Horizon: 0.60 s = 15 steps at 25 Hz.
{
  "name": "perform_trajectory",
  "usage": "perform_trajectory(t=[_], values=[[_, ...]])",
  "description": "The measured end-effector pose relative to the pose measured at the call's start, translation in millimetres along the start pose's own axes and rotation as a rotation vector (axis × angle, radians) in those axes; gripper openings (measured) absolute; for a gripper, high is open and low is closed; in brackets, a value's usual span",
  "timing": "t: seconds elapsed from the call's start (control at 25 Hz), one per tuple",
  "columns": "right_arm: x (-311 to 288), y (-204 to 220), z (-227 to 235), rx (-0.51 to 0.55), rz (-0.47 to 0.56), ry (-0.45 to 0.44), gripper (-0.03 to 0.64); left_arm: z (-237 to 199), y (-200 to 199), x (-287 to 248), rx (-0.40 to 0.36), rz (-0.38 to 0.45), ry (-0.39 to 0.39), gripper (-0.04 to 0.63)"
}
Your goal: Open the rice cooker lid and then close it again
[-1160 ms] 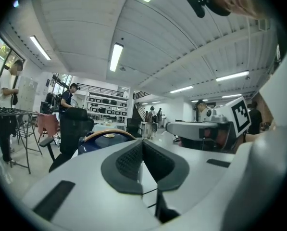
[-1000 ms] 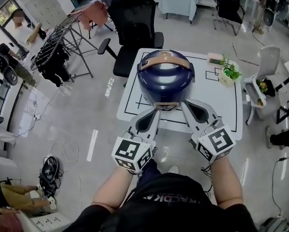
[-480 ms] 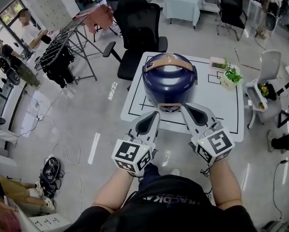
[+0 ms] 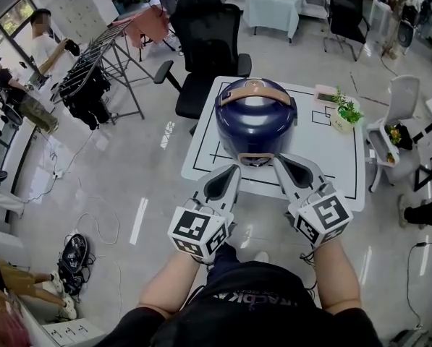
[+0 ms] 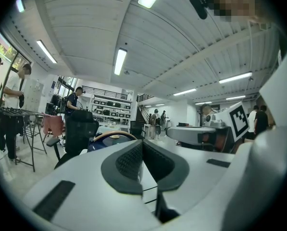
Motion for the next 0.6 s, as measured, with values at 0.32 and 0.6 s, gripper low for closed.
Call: perform_trajectory(t=[0.32,0.6], values=[[3.0,4.4,-2.8,-0.009,-0.007,-0.005,0.0,3.9,6.4,3.8,0.019,-0.004,0.0,0.003],[9.6,9.5,-8.7,-0.004,-0.023,-0.007,0.0,12.1,10.7,7.4,0.028,-0.008,0.014,0.003]])
Point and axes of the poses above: the fingertips, and each gripper's own axes: x backward along the fingers, z to its right, y out of its underside, the point moved 4 cm from there along x, backward along the fingers, and after that the axes turned 1 degree about z, right-handed, at the moved point
